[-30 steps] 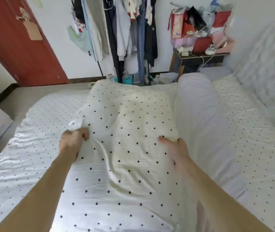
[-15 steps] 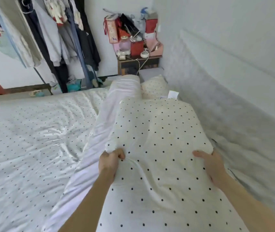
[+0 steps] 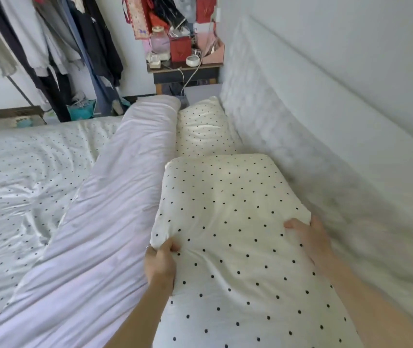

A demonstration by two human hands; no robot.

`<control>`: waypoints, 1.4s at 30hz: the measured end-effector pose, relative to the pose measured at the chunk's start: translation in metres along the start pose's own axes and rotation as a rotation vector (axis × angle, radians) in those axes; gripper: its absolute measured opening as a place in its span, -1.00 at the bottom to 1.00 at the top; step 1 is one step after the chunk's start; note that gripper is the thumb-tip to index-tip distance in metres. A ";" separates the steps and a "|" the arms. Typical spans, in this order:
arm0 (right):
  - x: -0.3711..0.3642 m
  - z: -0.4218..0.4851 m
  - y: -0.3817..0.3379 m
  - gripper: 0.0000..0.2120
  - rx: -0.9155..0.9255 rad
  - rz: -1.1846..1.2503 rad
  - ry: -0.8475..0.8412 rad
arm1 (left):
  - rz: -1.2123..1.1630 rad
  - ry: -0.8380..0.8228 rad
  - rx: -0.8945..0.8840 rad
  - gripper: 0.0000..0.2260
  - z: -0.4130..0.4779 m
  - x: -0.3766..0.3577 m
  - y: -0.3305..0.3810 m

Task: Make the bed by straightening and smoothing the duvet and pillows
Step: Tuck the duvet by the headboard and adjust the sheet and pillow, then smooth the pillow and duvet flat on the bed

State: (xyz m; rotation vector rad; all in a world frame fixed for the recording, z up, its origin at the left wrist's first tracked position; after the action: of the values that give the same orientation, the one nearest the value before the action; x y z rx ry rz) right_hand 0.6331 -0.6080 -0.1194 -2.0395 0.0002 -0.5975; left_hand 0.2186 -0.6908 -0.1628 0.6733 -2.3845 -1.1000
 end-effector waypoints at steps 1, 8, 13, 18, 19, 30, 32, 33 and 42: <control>-0.001 0.018 -0.009 -0.56 0.030 -0.028 -0.003 | 0.011 -0.010 -0.004 -0.57 0.010 -0.010 0.001; -0.031 0.102 0.013 -0.32 0.175 -0.790 0.106 | 0.606 -0.072 -0.304 -0.38 0.074 -0.074 -0.021; -0.118 0.073 0.060 -0.36 0.538 -1.013 0.064 | 1.044 -0.169 -0.733 -0.39 0.067 -0.156 -0.054; -0.195 0.084 0.068 -0.41 0.668 -1.124 -0.096 | 1.197 -0.235 -0.913 -0.46 0.079 -0.231 -0.067; -0.203 0.097 0.060 -0.41 0.670 -1.145 -0.094 | 1.214 -0.194 -0.923 -0.47 0.094 -0.240 -0.056; -0.269 0.295 -0.034 -0.22 0.481 -1.108 -0.094 | 1.350 0.040 -0.723 -0.50 0.287 -0.312 0.072; -0.279 0.320 -0.044 -0.21 0.493 -1.083 -0.073 | 1.322 0.053 -0.717 -0.48 0.314 -0.322 0.084; -0.284 0.332 -0.049 -0.22 0.501 -1.071 -0.057 | 1.305 0.064 -0.708 -0.47 0.326 -0.327 0.090; -0.310 0.415 -0.087 -0.19 0.464 -0.987 -0.003 | 1.223 0.186 -0.658 -0.40 0.394 -0.357 0.145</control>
State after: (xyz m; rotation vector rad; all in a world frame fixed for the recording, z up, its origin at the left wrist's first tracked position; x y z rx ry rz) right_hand 0.5109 -0.1494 -0.3449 -1.4845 -1.0909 -1.0641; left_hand 0.2440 -0.1715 -0.3454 -0.7832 -1.5615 -1.0067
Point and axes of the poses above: each hand's wrist, its own z-axis towards the middle knuckle, its own x-axis out of the back of the hand, y = z × x, the point moved 10 cm from there along z, towards the middle knuckle, and after that the axes turned 1 degree about y, right-handed, at the moved point
